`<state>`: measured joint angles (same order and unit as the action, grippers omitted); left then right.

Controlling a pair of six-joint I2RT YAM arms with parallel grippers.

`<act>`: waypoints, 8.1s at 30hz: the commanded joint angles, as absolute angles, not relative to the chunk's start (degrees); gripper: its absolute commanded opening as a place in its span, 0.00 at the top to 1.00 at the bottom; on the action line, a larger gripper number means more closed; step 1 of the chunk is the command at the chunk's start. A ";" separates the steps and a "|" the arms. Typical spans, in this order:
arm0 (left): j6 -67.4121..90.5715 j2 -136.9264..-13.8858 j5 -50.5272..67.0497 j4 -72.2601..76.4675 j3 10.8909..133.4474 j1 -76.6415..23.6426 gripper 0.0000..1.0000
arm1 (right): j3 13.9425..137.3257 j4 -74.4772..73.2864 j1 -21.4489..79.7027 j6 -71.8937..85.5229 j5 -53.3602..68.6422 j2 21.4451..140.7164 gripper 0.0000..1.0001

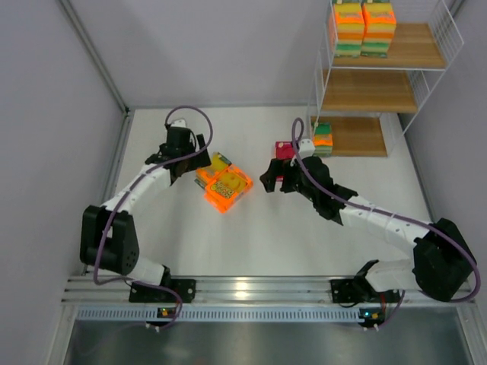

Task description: Place and organize the cleaning sponges onto the shelf

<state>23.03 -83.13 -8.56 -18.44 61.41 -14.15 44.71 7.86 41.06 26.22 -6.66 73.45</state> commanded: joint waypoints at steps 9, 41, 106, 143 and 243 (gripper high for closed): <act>45.77 -91.75 -16.79 -17.93 63.63 -13.18 0.04 | 40.96 7.12 41.84 27.86 -11.07 68.82 0.01; 51.33 -102.92 -13.71 -17.67 67.85 -15.56 0.22 | 37.97 2.46 40.60 26.37 -18.01 62.14 0.01; 63.04 -105.76 -15.94 -10.81 81.93 -61.45 0.02 | 42.36 -56.52 35.25 57.13 -40.01 20.65 0.01; 35.86 -64.51 -7.91 -11.07 47.73 -32.26 0.02 | 48.87 -50.63 35.16 86.49 -24.17 74.97 0.01; 31.73 -63.72 -7.38 -11.07 47.81 -29.53 0.02 | 59.32 3.69 -6.50 -4.31 11.07 98.09 0.24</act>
